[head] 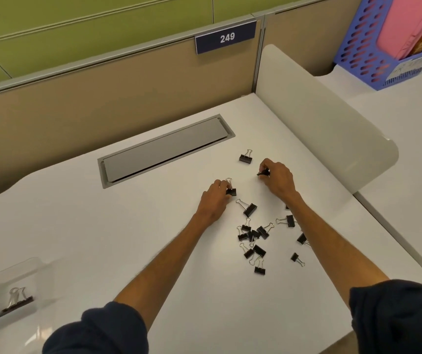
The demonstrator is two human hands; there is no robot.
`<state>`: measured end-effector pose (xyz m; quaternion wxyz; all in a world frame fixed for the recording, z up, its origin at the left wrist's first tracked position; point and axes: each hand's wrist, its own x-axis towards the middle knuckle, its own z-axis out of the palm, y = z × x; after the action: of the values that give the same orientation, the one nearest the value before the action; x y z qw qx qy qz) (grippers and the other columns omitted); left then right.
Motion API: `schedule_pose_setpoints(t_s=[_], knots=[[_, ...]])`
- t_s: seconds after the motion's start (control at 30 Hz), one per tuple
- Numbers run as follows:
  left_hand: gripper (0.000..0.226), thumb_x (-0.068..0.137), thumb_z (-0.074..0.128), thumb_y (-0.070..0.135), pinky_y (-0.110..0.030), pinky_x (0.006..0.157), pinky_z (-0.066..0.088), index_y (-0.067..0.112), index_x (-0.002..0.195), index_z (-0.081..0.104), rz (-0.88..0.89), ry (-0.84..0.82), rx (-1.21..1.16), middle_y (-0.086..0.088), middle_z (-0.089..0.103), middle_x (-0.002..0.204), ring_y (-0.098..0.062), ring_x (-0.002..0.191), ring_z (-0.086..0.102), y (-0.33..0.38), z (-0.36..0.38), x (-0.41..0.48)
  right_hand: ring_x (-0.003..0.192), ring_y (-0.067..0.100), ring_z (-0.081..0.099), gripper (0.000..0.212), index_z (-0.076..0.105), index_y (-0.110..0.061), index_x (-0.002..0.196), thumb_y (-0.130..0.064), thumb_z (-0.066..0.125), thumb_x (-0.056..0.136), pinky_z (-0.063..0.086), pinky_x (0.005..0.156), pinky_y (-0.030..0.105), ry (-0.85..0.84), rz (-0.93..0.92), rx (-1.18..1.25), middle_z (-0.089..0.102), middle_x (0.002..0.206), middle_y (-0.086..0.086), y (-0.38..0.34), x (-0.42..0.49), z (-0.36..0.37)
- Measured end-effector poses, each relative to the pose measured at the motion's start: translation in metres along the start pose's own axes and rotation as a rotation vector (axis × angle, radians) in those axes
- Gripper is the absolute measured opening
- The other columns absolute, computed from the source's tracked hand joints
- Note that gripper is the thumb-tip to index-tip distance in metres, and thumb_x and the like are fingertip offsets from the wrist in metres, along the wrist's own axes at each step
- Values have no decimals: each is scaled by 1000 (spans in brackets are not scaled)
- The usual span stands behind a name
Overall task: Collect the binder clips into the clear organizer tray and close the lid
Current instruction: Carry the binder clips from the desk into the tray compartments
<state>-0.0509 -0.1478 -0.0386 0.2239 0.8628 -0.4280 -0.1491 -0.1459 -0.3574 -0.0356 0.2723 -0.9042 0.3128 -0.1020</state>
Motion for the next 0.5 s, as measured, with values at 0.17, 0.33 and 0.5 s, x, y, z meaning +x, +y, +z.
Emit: schedule_pose_setpoints(t_s=[0.17,0.33,0.5], knots=[[25,94,53,14,-40,83,47,15,119,51,-86,77,1,-4,51,119,-24,103,53,-18,-18,-29,86,22,54,21,58,-27,81,-18,76,76,35,72,29,-10,-80,88,64,90,5,-43,-6,2],[31,94,55,10,-33,83,46,14,125,52,-127,199,-18,-4,52,125,-24,103,57,-37,-51,-66,82,24,67,30,57,-13,121,-15,63,92,50,77,33,-75,-250,139,72,101,8,-111,-10,14],[33,98,49,12,-23,79,40,17,130,53,-229,291,-48,-4,47,121,-23,101,56,-65,-87,-104,100,31,64,25,62,-7,115,-16,62,92,43,84,34,-95,-352,100,70,108,10,-177,-19,38]])
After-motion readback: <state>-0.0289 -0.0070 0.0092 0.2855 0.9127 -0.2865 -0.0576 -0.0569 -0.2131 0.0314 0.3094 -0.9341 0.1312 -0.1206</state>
